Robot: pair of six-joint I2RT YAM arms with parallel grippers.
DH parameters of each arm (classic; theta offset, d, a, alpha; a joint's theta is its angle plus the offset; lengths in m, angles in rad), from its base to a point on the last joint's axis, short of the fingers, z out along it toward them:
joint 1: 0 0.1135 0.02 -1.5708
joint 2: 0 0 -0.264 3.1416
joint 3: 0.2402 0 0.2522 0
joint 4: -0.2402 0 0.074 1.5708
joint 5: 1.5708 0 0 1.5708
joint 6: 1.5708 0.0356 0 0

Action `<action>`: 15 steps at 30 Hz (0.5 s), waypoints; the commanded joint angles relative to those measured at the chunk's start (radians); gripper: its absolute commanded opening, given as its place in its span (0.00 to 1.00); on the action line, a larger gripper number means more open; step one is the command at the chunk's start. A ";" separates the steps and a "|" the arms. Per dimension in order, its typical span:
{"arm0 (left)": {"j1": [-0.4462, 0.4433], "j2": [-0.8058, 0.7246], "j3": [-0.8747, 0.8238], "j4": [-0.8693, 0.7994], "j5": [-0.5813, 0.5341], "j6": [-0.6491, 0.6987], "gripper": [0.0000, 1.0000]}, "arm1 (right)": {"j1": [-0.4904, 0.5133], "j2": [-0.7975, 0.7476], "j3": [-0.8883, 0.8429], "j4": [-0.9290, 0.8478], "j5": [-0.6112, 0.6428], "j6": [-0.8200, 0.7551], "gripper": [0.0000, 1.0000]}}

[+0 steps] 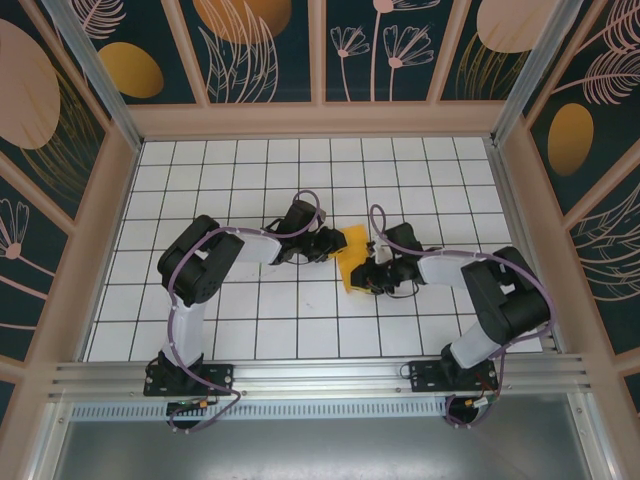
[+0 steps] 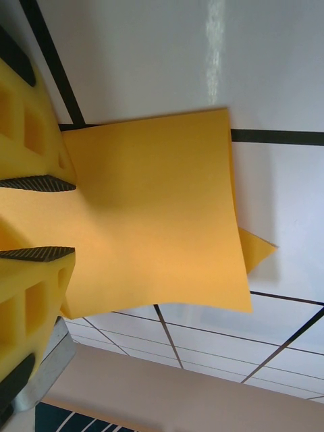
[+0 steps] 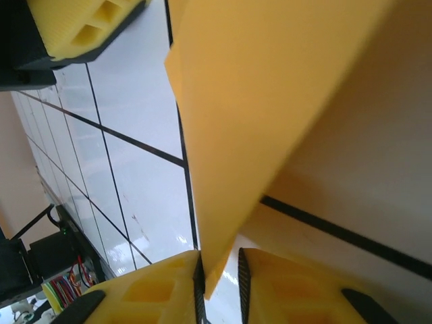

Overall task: Fold a paper plane with a square sheet of paper (fold left side to right side)
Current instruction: Fold the wing for the fifth time at the center of the table.

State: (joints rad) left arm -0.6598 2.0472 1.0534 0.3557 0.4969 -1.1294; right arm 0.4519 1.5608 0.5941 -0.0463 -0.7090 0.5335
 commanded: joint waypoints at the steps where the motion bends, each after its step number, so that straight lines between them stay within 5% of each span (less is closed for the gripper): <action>1: 0.019 0.039 -0.026 -0.057 -0.057 0.017 0.31 | -0.038 -0.087 0.027 -0.130 0.034 -0.065 0.29; 7: 0.017 0.031 -0.021 -0.061 -0.055 0.021 0.31 | -0.076 -0.181 0.029 -0.113 -0.047 -0.049 0.32; 15: 0.019 0.026 -0.018 -0.066 -0.055 0.025 0.31 | 0.022 -0.032 0.067 0.093 -0.077 0.039 0.30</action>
State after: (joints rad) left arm -0.6598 2.0472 1.0527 0.3553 0.4969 -1.1290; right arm 0.4561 1.4811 0.6327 -0.0162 -0.7654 0.5491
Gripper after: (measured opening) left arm 0.310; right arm 0.299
